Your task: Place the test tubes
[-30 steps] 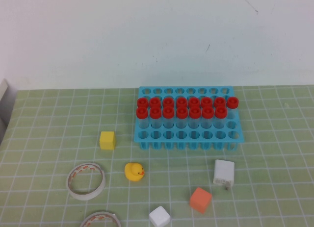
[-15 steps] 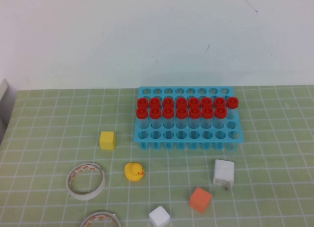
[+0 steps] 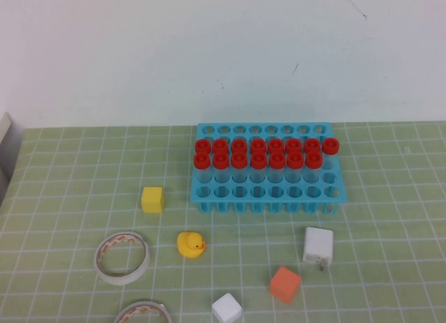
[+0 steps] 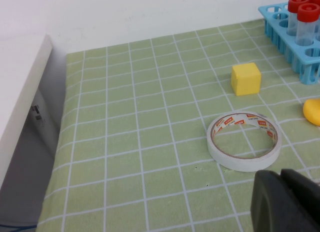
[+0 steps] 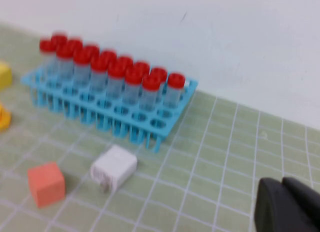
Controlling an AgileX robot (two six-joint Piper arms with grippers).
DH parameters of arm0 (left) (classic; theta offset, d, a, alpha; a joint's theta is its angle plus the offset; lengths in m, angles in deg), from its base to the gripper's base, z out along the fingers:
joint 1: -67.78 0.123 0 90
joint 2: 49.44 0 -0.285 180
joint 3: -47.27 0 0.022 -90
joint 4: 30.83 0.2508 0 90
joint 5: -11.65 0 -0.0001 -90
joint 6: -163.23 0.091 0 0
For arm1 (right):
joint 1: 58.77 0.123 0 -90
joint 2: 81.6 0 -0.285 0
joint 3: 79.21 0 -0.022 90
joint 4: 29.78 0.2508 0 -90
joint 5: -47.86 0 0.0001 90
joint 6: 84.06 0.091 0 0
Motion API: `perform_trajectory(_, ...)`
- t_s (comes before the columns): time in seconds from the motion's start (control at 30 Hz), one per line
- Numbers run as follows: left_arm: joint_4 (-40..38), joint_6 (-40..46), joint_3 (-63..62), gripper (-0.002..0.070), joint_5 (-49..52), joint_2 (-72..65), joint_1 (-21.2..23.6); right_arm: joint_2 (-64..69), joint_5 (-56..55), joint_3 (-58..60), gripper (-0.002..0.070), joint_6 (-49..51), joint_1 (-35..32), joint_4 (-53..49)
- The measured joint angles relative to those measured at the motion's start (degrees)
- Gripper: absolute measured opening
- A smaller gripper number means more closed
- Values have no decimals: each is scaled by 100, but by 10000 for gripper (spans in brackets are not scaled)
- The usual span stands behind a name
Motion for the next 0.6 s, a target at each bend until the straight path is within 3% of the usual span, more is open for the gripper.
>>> perform_trajectory(0.27,0,0,0,0,0,0,0,-614,-360,716,-1,-78,-364,369)
perform_trajectory(0.43,0,0,0,-1,0,0,0,-644,-325,729,-1,-867,-852,431)
perform_trajectory(0.6,0,0,0,0,0,0,0,-644,-423,729,-1,-1027,-1160,452)
